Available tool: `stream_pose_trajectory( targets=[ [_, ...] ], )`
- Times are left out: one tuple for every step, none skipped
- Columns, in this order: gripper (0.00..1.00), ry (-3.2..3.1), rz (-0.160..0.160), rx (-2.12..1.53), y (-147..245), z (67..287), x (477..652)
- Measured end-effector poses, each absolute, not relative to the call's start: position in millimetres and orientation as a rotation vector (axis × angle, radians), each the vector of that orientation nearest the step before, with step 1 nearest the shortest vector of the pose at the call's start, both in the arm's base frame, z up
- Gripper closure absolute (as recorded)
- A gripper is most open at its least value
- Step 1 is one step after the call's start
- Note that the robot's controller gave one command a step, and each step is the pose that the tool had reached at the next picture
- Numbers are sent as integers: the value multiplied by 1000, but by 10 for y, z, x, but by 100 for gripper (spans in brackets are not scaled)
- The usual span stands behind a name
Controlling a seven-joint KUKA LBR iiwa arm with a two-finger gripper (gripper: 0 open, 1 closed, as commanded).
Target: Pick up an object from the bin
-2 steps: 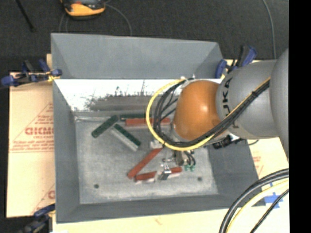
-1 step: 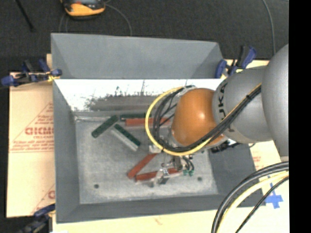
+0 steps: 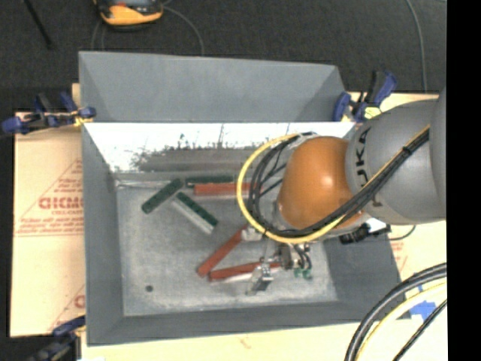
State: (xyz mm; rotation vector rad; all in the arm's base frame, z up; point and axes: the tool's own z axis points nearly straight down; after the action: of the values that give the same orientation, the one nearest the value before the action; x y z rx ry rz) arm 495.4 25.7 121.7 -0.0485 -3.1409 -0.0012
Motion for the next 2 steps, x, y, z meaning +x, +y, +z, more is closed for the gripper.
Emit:
stream_pose_trajectory(
  targets=[
    [0, -3145, 0, 18, 178, 755, 4930],
    [100, -3135, -2, 17, 191, 781, 4921]
  ],
)
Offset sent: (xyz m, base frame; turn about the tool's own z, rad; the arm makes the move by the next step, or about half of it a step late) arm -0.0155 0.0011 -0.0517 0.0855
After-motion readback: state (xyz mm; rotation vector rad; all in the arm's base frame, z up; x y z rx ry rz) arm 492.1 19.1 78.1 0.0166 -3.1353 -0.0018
